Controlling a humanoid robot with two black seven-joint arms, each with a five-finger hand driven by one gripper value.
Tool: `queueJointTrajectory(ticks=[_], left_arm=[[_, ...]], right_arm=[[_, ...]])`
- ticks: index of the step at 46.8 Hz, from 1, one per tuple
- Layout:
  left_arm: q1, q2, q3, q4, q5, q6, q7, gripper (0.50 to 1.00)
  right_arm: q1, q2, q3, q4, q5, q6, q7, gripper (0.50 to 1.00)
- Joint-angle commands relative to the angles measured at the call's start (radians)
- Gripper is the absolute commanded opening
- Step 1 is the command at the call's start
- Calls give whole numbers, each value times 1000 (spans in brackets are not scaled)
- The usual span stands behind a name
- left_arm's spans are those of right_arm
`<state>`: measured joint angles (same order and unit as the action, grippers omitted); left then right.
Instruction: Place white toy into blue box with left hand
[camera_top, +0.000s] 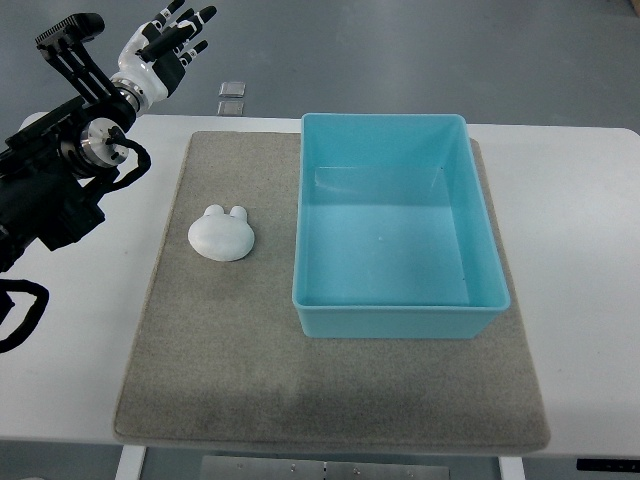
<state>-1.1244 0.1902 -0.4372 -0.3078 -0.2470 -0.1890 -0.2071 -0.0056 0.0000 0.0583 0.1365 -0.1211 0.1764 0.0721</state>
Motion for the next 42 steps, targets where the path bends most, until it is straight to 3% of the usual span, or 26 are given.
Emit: queueJointTrajectory(ticks=[1, 9, 32, 42], left_arm=[[0, 0, 0, -1, 2, 0, 0, 992], [21, -3, 0, -1, -3, 0, -28, 992], [26, 5, 2, -4, 3, -3, -28, 990], [28, 41, 18, -77, 9, -3, -28, 990]], right_arm=[[1, 0, 0, 0, 0, 0, 0, 936], [1, 0, 0, 0, 0, 0, 0, 936], [1, 0, 0, 0, 0, 0, 0, 936], [1, 0, 0, 0, 0, 0, 0, 936]])
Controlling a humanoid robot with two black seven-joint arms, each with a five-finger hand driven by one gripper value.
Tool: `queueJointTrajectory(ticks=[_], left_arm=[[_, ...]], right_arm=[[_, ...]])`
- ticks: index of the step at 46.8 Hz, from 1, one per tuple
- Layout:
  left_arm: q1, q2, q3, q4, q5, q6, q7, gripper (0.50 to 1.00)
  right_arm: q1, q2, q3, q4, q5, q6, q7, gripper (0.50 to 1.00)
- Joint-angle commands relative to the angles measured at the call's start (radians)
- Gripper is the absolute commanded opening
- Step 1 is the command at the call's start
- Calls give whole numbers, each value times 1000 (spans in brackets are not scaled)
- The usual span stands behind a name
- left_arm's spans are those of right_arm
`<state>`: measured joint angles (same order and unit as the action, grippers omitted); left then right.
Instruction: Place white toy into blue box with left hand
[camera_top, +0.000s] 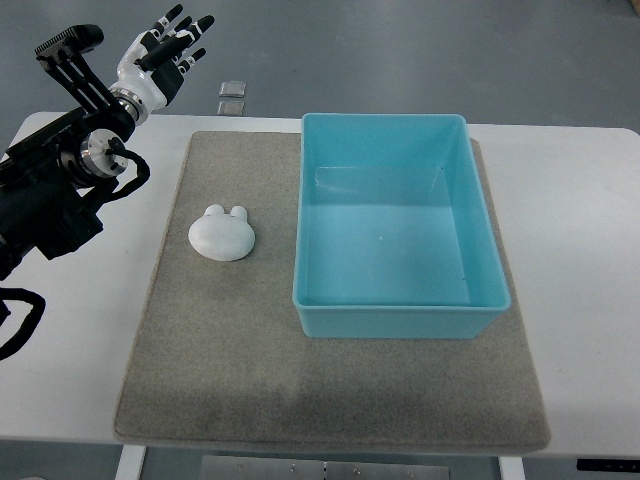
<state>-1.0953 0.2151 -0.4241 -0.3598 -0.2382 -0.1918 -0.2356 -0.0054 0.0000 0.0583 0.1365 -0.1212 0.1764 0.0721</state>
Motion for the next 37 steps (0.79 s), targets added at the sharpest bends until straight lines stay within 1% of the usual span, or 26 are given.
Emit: queueJointTrajectory(ticks=[1, 11, 20, 24, 29, 37], left_arm=[[-2, 21, 7, -37, 2, 0, 1, 990], [-3, 101, 44, -209, 65, 17, 1, 979], [-9, 128, 70, -266, 243, 15, 4, 979], [-12, 156, 77, -303, 339, 14, 4, 979], [-12, 222, 116, -407, 437, 2, 12, 981], [-43, 326, 240, -570, 543, -3, 13, 986]], right_arm=[[1, 0, 0, 0, 0, 0, 0, 936], [1, 0, 0, 0, 0, 0, 0, 936], [1, 0, 0, 0, 0, 0, 0, 936], [1, 0, 0, 0, 0, 0, 0, 936], [1, 0, 0, 0, 0, 0, 0, 936], [1, 0, 0, 0, 0, 0, 0, 936]])
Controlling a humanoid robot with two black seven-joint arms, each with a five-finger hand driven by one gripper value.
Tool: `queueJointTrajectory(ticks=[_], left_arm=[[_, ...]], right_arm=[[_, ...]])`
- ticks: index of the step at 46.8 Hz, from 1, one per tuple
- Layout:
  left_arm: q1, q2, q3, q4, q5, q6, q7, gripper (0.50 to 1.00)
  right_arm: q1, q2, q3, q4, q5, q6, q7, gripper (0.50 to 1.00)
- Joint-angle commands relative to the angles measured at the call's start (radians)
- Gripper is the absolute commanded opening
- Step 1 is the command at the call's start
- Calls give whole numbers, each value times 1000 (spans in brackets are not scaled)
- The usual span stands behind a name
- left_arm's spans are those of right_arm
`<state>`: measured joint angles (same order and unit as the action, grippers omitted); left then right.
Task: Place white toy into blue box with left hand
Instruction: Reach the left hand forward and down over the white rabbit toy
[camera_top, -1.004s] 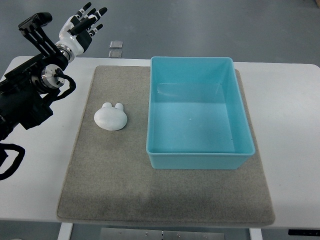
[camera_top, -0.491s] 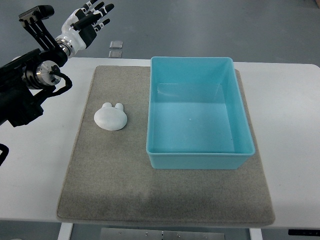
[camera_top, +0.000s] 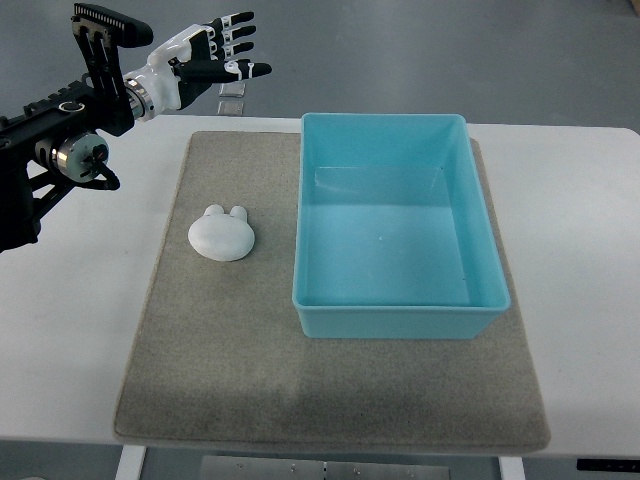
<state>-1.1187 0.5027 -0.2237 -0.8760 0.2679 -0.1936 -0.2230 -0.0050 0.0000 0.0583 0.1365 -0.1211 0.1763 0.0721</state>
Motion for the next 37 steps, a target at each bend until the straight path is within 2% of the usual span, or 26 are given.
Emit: queueJointTrajectory(ticks=[1, 14, 23, 37], left_arm=[[-27, 54, 55, -67, 53, -1, 1, 986], [-73, 172, 150, -212, 266, -9, 1, 988], [-75, 243, 149, -274, 461, -104, 1, 988], [-78, 249, 150, -301, 686, -159, -1, 988]], right_arm=[[0, 0, 0, 0, 1, 0, 0, 936], [0, 0, 0, 0, 0, 0, 0, 936], [0, 0, 0, 0, 0, 0, 0, 936], [-1, 0, 0, 0, 0, 0, 0, 936]])
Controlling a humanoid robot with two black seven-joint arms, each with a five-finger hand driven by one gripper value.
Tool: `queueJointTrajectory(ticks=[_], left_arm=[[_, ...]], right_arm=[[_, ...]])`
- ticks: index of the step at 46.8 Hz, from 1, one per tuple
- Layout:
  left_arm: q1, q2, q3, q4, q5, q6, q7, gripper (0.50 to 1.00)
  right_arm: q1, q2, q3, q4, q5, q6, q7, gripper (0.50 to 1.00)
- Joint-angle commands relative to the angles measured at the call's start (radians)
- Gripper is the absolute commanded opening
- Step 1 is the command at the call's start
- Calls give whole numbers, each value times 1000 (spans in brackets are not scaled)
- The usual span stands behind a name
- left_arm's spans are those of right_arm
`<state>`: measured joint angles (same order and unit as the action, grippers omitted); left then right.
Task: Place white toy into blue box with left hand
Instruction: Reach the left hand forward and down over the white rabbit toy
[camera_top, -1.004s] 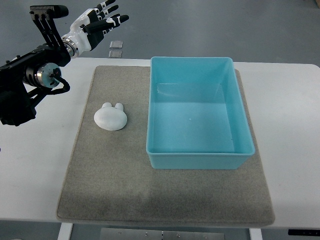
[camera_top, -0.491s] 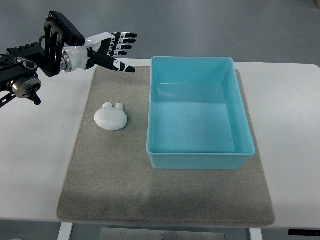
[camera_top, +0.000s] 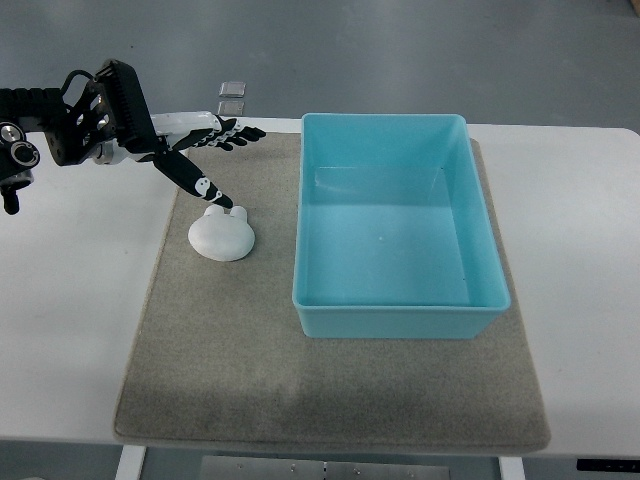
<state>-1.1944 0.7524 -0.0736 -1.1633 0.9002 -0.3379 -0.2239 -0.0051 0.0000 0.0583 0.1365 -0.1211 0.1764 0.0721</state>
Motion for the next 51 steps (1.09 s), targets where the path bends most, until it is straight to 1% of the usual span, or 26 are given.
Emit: queueJointTrajectory(ticks=[1, 10, 15, 28, 32, 37, 39, 42, 44, 47, 50, 51], left_arm=[[-2, -1, 0, -18, 77, -19, 0, 988], [-5, 5, 0, -45, 267, -56, -2, 988], [-4, 5, 2, -45, 325, -58, -2, 988], [-4, 2, 43, -41, 364, -59, 1, 988], [-4, -2, 52, -42, 365, -58, 11, 973], [-4, -7, 54, -41, 364, -55, 18, 924], [-4, -10, 54, -41, 364, -50, 18, 894], [-4, -11, 52, -41, 364, -44, 18, 885], [-2, -18, 52, -41, 364, -43, 18, 853], [-2, -21, 52, -41, 364, -39, 18, 834], [-2, -22, 52, -39, 364, -27, 20, 776], [-2, -22, 52, -39, 364, -18, 20, 767]], right_arm=[[1, 0, 0, 0, 0, 0, 0, 936], [-1, 0, 0, 0, 0, -2, 0, 936], [1, 0, 0, 0, 0, 0, 0, 936], [-1, 0, 0, 0, 0, 0, 0, 936], [1, 0, 0, 0, 0, 0, 0, 936], [-1, 0, 0, 0, 0, -2, 0, 936], [1, 0, 0, 0, 0, 0, 0, 936], [1, 0, 0, 0, 0, 0, 0, 936], [1, 0, 0, 0, 0, 0, 0, 936], [-1, 0, 0, 0, 0, 0, 0, 936], [-1, 0, 0, 0, 0, 0, 0, 936], [1, 0, 0, 0, 0, 0, 0, 936]])
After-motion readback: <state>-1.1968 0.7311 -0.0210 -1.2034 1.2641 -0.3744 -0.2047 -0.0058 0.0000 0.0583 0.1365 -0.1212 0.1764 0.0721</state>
